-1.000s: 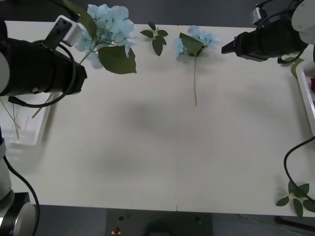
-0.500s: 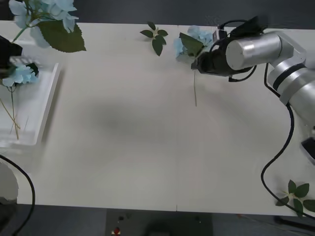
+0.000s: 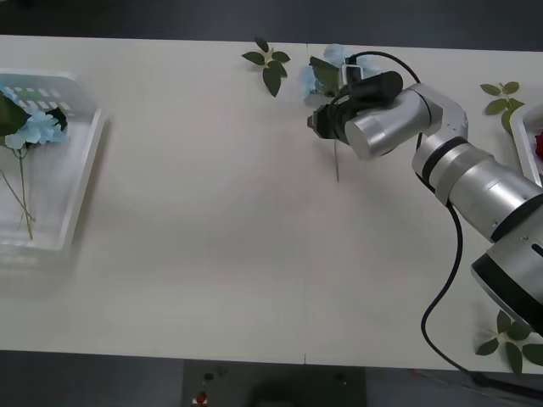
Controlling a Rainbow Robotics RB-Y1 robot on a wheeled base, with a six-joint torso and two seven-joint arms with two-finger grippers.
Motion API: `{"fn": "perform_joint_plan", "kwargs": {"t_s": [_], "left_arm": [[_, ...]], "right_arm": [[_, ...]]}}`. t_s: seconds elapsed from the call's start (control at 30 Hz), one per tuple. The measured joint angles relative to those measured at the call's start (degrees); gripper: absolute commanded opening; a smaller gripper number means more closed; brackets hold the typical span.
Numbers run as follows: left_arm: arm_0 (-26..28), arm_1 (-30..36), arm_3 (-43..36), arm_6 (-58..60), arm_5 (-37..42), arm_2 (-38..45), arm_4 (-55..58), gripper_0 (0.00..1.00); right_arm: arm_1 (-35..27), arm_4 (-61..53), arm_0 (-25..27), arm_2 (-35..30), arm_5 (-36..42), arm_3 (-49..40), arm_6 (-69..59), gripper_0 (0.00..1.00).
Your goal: Put the red flowers into the right box and the blue flowers into the left box
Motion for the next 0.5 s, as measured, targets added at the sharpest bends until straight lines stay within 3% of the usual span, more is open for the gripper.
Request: {"fn": "perform_joint_plan", "kwargs": {"t_s": [0.2,0.37,0.5], "left_arm": [[3.4,0.1,8.7,1.3,-15.0,-3.5,1.2,0.01],[3.8,0.1,15.4,12.6,-29.9,-10.9,3.1,0.01],[3.8,0.1,20.7,14.3,-39.0,-14.1,5.0,0.01]], "right_arm": [[2.5,3.0,0.0,0.0,-5.3,3.5,0.0,1.0],[3.9,4.3,0.0,0.0,-9.6,5.8,0.0,1.0],[4.3,4.3,0.0,0.0,-15.0,8.5,0.0,1.0]]}}
